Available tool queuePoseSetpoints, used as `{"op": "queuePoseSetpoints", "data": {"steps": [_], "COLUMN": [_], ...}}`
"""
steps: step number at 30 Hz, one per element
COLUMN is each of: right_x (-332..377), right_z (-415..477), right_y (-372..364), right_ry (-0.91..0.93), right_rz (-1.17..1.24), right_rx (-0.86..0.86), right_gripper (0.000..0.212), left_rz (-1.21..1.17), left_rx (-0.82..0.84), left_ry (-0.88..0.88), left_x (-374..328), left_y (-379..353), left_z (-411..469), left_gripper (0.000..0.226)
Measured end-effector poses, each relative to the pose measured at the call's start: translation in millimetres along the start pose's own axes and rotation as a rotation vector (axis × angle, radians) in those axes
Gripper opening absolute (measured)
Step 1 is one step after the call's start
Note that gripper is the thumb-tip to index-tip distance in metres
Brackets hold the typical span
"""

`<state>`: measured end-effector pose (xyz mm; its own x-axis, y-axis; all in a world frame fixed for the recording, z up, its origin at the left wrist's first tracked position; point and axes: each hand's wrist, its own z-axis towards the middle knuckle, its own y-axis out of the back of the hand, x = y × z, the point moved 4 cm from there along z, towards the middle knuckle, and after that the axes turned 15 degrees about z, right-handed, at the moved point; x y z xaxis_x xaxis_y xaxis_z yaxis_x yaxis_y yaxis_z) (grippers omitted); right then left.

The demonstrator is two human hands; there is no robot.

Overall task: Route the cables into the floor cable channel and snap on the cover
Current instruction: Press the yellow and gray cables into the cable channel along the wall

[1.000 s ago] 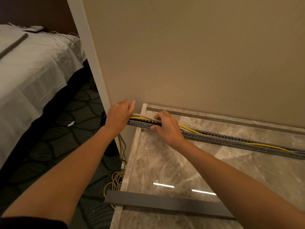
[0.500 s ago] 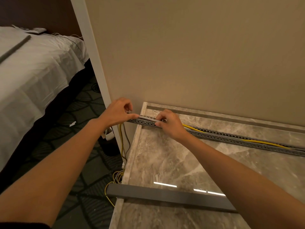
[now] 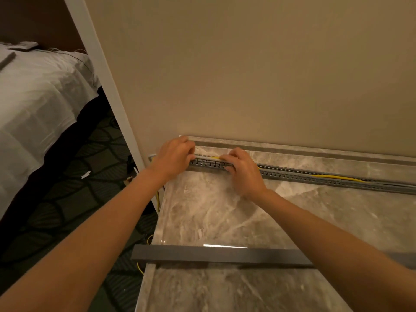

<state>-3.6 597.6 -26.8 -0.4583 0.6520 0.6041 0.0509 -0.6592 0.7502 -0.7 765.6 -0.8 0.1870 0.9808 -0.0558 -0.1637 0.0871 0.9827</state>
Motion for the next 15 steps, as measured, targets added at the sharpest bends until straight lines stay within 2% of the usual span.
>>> {"op": "queuePoseSetpoints", "data": {"steps": [3, 6, 10, 15], "right_x": [-5.6, -11.0, -18.3, -20.6], "right_z": [-6.4, -3.3, 1.9, 8.3], "right_y": [10.4, 16.8, 20.5, 19.8], "right_ry": [0.011, -0.085, -0.204, -0.264], "right_rz": [-0.056, 0.005, 0.119, 0.126], "right_rx": [-0.033, -0.03, -0.046, 0.0], "right_gripper": [0.022, 0.022, 0.019, 0.013], "left_rz": [0.002, 0.028, -0.033, -0.096], "left_rx": [0.019, 0.064, 0.109, 0.16], "left_ry": [-0.078, -0.097, 0.001, 0.168], "left_x": [-29.6, -42.7, -44.3, -44.0], "left_y": [-4.5, -12.3, -14.0, -15.3], "left_z": [8.1, 14.7, 20.5, 26.9], "left_gripper": [0.016, 0.015, 0.01, 0.003]}}
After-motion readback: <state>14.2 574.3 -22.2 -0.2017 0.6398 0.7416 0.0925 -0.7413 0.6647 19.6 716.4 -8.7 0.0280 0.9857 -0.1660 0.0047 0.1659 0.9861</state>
